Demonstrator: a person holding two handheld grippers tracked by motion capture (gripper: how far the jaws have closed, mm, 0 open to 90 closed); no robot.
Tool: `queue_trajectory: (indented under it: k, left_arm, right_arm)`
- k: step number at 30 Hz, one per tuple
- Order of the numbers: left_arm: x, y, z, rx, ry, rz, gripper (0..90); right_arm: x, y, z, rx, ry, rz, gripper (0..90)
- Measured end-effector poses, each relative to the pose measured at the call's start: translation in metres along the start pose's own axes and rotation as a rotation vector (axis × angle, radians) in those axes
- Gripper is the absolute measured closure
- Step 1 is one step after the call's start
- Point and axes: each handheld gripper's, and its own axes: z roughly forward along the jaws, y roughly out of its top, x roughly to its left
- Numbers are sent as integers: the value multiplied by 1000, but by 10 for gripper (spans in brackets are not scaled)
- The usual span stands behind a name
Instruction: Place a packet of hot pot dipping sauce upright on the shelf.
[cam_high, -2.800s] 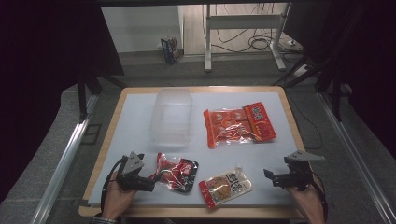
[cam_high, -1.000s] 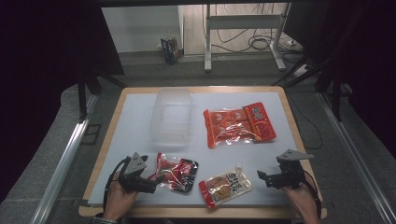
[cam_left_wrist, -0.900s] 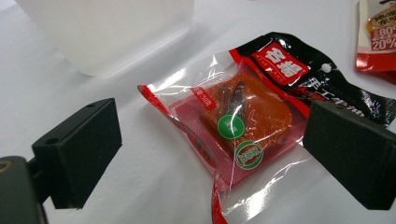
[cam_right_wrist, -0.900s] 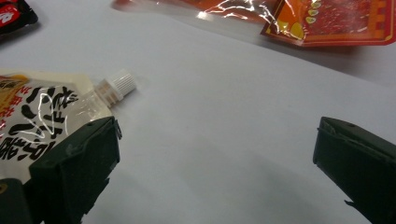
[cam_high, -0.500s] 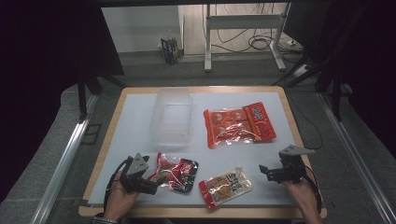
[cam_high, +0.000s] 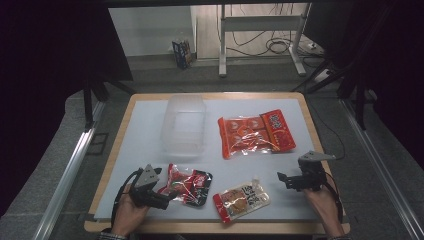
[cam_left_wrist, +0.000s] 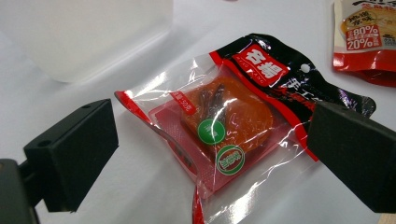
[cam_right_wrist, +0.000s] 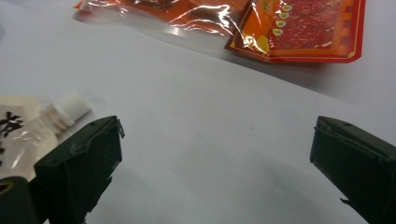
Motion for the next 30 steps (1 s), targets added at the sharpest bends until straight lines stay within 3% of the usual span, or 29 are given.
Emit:
queue_trajectory:
  k: [11, 19, 30]
  left_arm:
    - [-2, 0, 3, 28, 2, 22, 13]
    - [-3, 0, 5, 46, 0, 28, 13]
    - [-3, 0, 4, 40, 12, 30, 12]
  right_arm:
    - [-16, 8, 10, 9, -34, -2, 16]
    - [-25, 13, 20, 34, -26, 27, 16]
    - [-33, 20, 34, 57, -22, 27, 11]
